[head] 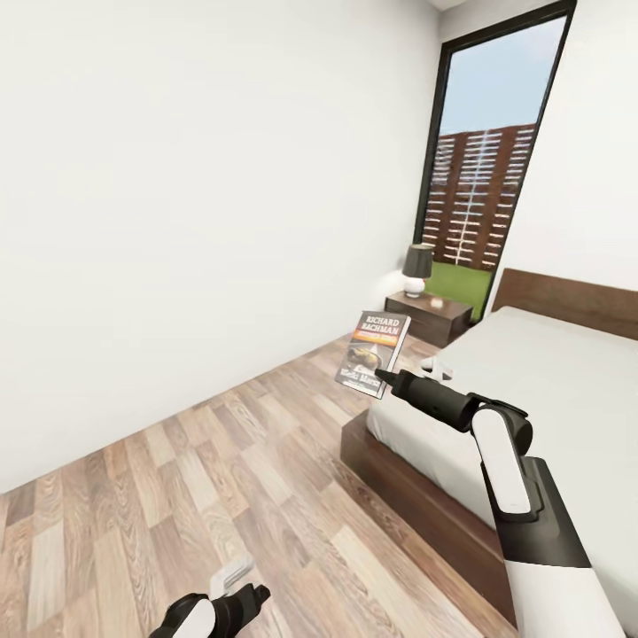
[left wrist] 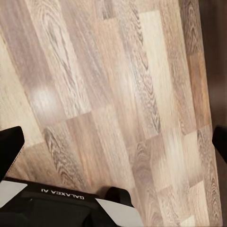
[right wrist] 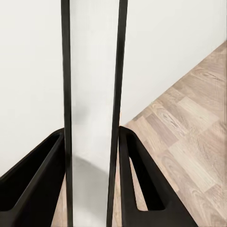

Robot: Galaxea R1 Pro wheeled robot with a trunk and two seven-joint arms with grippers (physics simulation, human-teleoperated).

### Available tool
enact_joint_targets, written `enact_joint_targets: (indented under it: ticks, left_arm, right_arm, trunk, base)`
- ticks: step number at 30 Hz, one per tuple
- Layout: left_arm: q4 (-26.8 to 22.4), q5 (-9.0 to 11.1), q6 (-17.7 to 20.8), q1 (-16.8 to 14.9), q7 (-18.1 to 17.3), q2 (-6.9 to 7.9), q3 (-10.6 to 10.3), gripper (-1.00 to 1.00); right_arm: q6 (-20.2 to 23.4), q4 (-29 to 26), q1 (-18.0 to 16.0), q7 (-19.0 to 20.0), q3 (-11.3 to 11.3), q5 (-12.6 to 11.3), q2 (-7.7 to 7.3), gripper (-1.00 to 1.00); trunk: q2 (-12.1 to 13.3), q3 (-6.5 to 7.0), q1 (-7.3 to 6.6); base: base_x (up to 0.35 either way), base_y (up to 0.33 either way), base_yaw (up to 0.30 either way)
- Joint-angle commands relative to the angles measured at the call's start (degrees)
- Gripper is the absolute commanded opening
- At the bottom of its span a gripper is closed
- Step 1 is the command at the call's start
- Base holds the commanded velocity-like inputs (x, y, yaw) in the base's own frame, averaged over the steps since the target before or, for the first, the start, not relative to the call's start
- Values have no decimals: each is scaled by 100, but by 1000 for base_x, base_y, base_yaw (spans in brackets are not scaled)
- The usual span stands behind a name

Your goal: In the bedroom, move the book from the bed onto either nightstand, and place the two sandals side by side next to the bed.

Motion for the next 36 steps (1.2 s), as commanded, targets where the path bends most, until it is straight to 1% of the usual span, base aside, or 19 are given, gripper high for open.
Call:
enact_joint_targets:
  ticks: [1,8,27,36]
  left_arm:
    - [-13,60,0,-3,54,9,-30,100]
    - [-13,60,0,-5,54,8,-30,100]
    - [-5,60,7,-3,46,16,-27,100]
    - [3,68,15,-4,45,17,-23,100]
  right_arm:
    - [29,-1,-7,44,-8,-4,1,-100]
    - [1,3,-7,44,-8,2,3,-100]
    - [-6,-80,1,52,0,-6,11,-100]
    - [1,-83,2,53,-2,-7,18,-100]
  trunk:
    - [-5,-11,3]
    - [-5,-20,3]
    - [-5,-23,3]
    - [-5,-23,3]
  base:
    - [260,223,-137]
    - [260,223,-52]
    - [258,228,-7]
    - [247,250,-182]
